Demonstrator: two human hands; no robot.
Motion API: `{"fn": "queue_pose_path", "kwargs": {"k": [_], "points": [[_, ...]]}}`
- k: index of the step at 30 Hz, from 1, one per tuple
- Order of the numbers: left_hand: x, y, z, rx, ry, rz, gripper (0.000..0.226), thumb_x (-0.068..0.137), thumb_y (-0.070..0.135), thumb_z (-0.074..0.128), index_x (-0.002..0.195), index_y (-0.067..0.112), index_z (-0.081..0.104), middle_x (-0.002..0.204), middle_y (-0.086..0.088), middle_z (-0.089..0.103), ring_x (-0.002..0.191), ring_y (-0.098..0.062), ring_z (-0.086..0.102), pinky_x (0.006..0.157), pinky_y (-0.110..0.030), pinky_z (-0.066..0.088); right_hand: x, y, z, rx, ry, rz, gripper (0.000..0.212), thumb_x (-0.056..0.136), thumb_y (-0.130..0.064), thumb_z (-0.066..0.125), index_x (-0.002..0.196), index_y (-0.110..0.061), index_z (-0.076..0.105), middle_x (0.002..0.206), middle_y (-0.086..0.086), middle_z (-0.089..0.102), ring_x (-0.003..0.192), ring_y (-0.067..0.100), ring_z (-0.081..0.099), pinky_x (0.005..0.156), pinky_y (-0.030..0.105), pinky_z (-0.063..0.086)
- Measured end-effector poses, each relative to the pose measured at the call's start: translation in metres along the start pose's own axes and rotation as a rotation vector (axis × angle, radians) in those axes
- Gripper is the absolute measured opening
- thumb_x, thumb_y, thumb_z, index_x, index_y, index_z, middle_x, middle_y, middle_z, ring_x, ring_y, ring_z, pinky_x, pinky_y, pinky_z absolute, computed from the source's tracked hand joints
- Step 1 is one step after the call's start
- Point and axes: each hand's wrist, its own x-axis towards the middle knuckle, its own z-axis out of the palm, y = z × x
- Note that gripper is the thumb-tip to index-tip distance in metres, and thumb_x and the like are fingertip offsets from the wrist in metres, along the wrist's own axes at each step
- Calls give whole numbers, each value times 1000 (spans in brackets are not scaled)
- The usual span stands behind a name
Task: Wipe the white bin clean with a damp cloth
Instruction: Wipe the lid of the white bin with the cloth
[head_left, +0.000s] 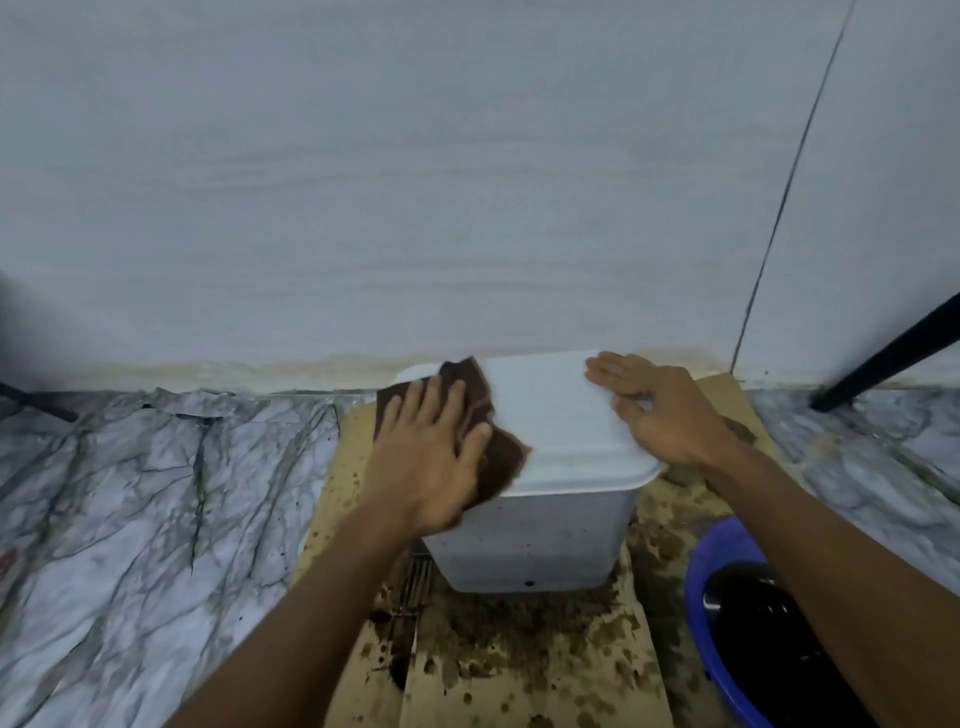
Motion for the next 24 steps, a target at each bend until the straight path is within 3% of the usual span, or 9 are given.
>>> {"fn": "queue_pose_path", "kwargs": {"k": [4,7,13,17,24], "points": [[6,53,4,-65,-49,154,67,104,60,10,163,28,1,170,1,-8,156,-18,-14,127,-41,-10,-2,-4,4,-64,33,4,42,97,4,54,134,-12,63,146,-3,53,143,12,39,123,25,16],[43,59,-5,-105,-115,173,67,104,61,15,163,29,5,171,0,-3,157,-18,-9,127,-41,-7,-3,-4,2,-59,37,-4,41,97,4,54,135,-12,62,143,-7,51,138,6,37,121,24,16],[39,-11,-11,-81,-80,-1,70,104,60,17,163,24,2,171,-3,-1,158,-20,-5,128,-41,-2,-4,0,5,-16,54,-32,37,97,1,57,131,-11,65,137,-12,51,141,12,42,125,36,23],[1,5,0,-39,-24,-114,68,105,56,9,163,22,-1,171,-5,-7,157,-21,-12,127,-40,-10,-3,4,5,0,69,-36,36,97,3,58,129,-10,66,136,-12,52,139,11,42,125,40,25],[39,89,1,-101,-83,191,67,105,58,11,163,26,4,171,-4,-4,157,-21,-9,127,-43,-6,-3,1,3,-29,82,-8,41,95,5,59,134,-8,62,136,-12,47,135,7,36,119,27,20]]}}
